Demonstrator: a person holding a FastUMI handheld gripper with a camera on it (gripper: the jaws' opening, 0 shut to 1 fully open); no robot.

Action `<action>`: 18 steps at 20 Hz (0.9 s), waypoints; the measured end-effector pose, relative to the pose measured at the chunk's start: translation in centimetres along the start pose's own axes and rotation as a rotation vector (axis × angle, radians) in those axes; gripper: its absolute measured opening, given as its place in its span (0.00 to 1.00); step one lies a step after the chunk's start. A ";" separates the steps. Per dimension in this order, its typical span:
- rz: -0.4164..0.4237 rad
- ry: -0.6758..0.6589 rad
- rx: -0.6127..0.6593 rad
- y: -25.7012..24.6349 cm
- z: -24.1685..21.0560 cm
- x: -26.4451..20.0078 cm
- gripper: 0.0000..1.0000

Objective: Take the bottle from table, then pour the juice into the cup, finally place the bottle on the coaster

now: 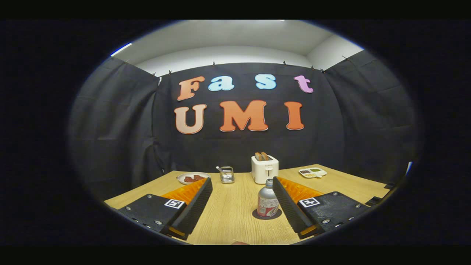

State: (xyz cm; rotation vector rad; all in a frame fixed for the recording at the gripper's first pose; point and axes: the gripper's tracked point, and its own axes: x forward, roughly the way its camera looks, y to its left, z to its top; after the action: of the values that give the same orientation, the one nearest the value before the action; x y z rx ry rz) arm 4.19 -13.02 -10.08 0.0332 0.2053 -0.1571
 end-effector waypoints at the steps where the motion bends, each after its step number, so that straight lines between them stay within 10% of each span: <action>1: 0.002 -0.017 -0.011 0.1 0.9 -0.9 0.97; 18: 0.049 -0.137 -0.121 3.1 4.5 -5.6 0.97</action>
State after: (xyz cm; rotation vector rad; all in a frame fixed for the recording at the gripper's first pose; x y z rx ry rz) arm 0.15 -9.34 -4.46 -0.0927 0.0766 -0.0970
